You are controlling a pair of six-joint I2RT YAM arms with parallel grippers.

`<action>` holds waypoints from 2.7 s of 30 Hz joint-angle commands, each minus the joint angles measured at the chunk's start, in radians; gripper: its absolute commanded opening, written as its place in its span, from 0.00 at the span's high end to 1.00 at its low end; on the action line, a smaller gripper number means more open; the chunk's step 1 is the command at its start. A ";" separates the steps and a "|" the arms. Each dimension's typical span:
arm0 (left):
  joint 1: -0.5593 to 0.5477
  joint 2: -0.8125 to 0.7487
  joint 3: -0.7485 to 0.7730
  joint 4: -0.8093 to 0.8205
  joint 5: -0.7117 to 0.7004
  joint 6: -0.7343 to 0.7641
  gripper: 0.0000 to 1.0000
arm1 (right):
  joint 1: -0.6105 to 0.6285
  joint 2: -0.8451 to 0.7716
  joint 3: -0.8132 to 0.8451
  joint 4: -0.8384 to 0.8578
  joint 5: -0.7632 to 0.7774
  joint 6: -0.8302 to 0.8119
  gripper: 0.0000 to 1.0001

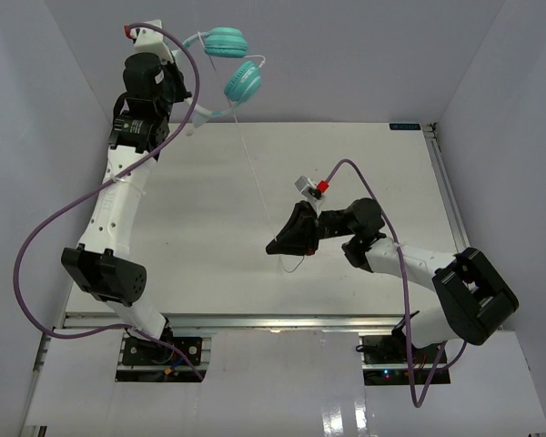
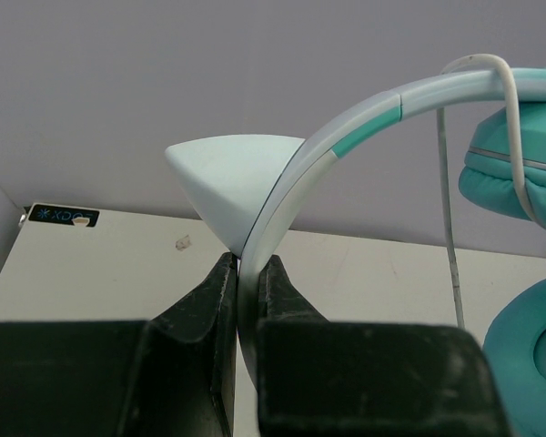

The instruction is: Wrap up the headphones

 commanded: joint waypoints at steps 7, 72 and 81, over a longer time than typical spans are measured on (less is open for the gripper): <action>0.053 -0.017 -0.058 0.094 0.000 -0.015 1.00 | 0.027 -0.054 0.054 -0.263 -0.036 -0.166 0.92; -0.379 -0.458 -1.010 0.169 0.258 0.132 1.00 | 0.075 -0.014 0.804 -1.311 1.188 -1.615 0.92; -0.421 -0.556 -0.993 0.101 0.284 0.143 1.00 | -0.078 0.053 0.774 -1.271 1.052 -1.487 0.92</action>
